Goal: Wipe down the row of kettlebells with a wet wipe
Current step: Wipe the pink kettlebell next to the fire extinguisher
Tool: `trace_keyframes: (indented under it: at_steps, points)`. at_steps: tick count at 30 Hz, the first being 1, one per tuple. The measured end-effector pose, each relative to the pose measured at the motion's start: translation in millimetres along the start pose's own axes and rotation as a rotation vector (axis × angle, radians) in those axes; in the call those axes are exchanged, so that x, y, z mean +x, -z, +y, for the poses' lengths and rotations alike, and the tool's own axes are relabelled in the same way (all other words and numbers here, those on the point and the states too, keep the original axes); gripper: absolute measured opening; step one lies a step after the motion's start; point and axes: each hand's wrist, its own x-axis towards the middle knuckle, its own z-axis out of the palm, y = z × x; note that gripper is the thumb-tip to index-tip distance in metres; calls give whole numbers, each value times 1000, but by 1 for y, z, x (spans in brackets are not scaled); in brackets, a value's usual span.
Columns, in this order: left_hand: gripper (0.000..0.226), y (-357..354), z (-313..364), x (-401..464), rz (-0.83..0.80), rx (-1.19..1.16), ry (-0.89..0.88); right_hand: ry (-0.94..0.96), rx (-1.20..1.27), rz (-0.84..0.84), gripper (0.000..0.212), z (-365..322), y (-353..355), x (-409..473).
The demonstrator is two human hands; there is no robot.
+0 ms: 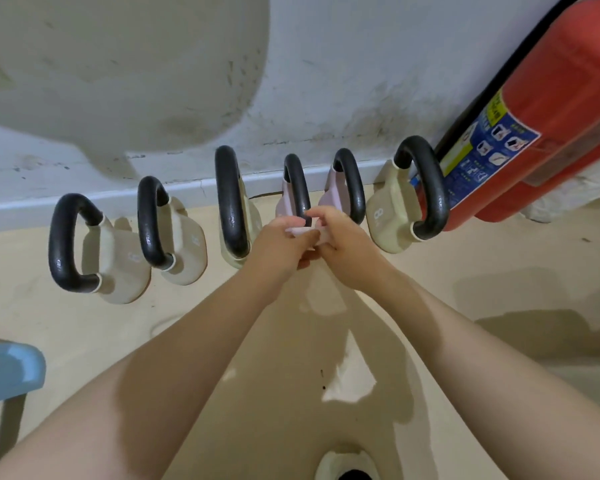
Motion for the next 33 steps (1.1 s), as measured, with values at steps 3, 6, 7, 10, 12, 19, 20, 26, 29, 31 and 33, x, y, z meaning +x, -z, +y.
trace_keyframes:
  at_steps: [3, 6, 7, 10, 12, 19, 20, 26, 29, 31, 33]
  points:
    - [9, 4, 4, -6, -6, 73, -41, -10, -66, 6, 14, -2, 11, -7]
    - [18, 7, 7, -7, 10, 110, -67, -47, -20, -23, 14, -2, 25, -10]
    - [18, 8, 10, -7, 6, 106, -75, -68, 17, -34, 12, -4, 30, -11]
    - [27, 9, 12, -1, 17, 95, -72, -139, 211, -49, 10, -5, 43, -9]
    - [31, 7, 13, 4, 7, 65, -64, -180, 230, -93, 12, 1, 46, -4]
    - [40, -1, 4, 25, 100, 28, -35, -169, 10, -43, 16, 21, 45, 5]
    - [37, -1, 2, 28, 110, -8, -16, -192, 127, 0, 20, 24, 46, 7]
    - [22, -20, -4, 51, 102, -161, 64, -421, 934, 141, 26, 51, 44, 19]
    - [15, -33, -7, 66, 127, -154, -11, -355, 1118, 259, 56, 63, 48, 20]
    - [15, -42, -9, 76, 125, -90, -42, -344, 1025, 482, 41, 69, 55, 23]
    - [18, -52, -10, 87, 116, -33, -26, -375, 774, 732, 27, 70, 56, 28]
